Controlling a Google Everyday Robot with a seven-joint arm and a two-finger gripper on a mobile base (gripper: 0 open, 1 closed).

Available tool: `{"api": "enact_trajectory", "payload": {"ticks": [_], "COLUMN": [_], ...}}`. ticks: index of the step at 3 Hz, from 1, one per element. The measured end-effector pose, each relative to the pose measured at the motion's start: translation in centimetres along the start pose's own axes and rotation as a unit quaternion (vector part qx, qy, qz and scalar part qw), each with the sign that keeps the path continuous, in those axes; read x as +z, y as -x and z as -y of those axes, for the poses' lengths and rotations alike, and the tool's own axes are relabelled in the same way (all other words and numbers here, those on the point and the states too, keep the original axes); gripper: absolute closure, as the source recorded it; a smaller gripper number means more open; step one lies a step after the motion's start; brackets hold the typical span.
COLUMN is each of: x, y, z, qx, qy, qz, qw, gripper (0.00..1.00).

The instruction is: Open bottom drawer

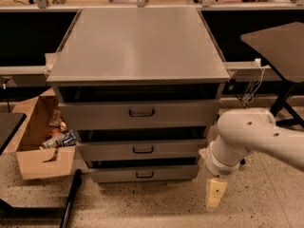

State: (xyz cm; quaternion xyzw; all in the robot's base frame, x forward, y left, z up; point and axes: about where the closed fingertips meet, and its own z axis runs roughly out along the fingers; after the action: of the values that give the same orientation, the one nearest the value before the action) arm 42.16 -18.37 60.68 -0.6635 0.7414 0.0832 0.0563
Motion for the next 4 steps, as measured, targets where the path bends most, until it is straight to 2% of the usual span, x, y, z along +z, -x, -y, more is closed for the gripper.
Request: {"api": "enact_trajectory", "payload": {"ticks": [1, 2, 3, 4], "x": [7.5, 14.2, 20.9, 24.2], "y": [-3.4, -5.4, -5.7, -5.0], "z": [1.6, 3.4, 5.5, 7.5], "qx": [0.004, 0.001, -0.008, -0.029], "qy": [-0.014, -0.021, -0.014, -0.007], "qz": [-0.007, 0.009, 0.063, 0.106], "qw": [0.9999, 0.9998, 0.9979, 0.9939], "gripper": [0.00, 0.00, 0.00, 0.00]}}
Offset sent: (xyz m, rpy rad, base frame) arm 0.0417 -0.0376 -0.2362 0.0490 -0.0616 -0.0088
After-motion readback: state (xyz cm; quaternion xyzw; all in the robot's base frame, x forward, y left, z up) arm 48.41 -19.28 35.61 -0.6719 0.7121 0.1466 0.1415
